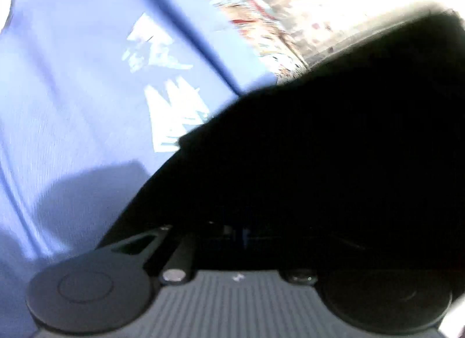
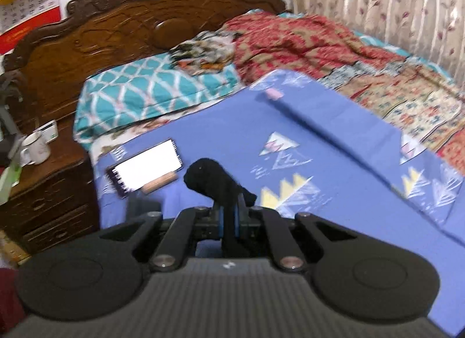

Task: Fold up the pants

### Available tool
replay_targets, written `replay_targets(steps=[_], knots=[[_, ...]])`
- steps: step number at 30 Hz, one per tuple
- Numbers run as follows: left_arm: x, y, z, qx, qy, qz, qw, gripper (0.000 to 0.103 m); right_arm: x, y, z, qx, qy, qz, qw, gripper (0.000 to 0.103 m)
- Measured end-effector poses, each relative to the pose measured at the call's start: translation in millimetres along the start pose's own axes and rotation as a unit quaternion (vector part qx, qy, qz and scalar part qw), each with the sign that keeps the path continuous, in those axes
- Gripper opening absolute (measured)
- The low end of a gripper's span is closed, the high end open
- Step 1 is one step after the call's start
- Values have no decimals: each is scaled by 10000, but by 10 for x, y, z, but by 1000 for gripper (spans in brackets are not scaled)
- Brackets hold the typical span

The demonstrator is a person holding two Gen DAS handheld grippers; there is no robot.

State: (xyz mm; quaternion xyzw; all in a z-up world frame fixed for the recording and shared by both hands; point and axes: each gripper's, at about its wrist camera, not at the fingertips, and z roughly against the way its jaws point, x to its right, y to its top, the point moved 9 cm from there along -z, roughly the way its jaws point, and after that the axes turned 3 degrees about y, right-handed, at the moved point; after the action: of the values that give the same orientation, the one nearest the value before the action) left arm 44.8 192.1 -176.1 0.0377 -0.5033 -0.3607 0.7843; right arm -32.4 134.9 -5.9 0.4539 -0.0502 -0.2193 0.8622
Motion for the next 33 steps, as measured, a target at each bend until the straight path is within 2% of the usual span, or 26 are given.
replay_targets(steps=[2, 3, 4, 5, 6, 7, 8, 9, 12, 13, 15, 17, 20, 23, 24, 25, 26, 28, 30, 33], knots=[[-21, -57, 48, -233, -146, 22, 9996, 5, -127, -133, -10, -20, 89, 226, 9997, 9], [-29, -111, 102, -368, -199, -123, 9990, 10, -169, -185, -6, -8, 168, 269, 9995, 9], [-63, -187, 181, -523, -238, -260, 9980, 16, -197, -214, -4, 8, 235, 233, 9995, 9], [-129, -273, 278, -686, -246, -329, 9968, 33, -217, -251, 4, 31, 303, 164, 9994, 9], [-217, -371, 411, -841, -295, -366, 9953, 41, -241, -298, 18, 55, 362, 133, 9992, 9], [-291, -451, 546, -901, -434, -361, 9943, 41, -266, -339, 30, 64, 399, 147, 9991, 9], [-396, -525, 743, -899, -603, -268, 9938, 42, -299, -399, 28, 50, 416, 196, 9989, 9], [-494, -564, 906, -842, -660, -136, 9942, 47, -335, -458, 12, 14, 428, 249, 9988, 9], [-823, -575, 1283, -389, -421, 336, 9978, 61, -461, -679, -144, -202, 510, 401, 9977, 9], [-895, -565, 1322, -297, -367, 467, 9978, 61, -493, -741, -217, -283, 521, 408, 9974, 9], [-942, -538, 1245, -318, -290, 683, 9967, 61, -491, -751, -310, -268, 566, 126, 9980, 9], [-776, -488, 1085, -339, -271, 533, 9976, 61, -410, -639, -299, -44, 441, -203, 9988, 9], [-501, -514, 801, -527, -188, 64, 9984, 61, -123, -337, -85, 479, -7, -543, 9974, 8], [-276, -505, 424, -772, -42, -66, 9970, 67, 236, -40, 173, 868, -486, -833, 9915, 8], [-221, -501, 326, -813, -2, -76, 9967, 59, 339, 45, 236, 943, -598, -913, 9895, 8], [-176, -463, 233, -835, 32, -106, 9964, 43, 418, 104, 281, 999, -670, -976, 9879, 8], [-151, -496, 197, -924, 125, -131, 9956, 13, 466, 136, 301, 1039, -716, -1018, 9868, 8], [-167, -449, 218, -941, 276, 6, 9952, 12, 489, 163, 309, 1065, -728, -1049, 9861, 8], [-170, -400, 442, -800, 359, -19, 9961, 12, 377, 108, 256, 995, -628, -861, 9893, 8], [-397, -485, 988, -746, 164, 394, 9963, 12, 29, -139, 91, 683, -130, -391, 9968, 8]])
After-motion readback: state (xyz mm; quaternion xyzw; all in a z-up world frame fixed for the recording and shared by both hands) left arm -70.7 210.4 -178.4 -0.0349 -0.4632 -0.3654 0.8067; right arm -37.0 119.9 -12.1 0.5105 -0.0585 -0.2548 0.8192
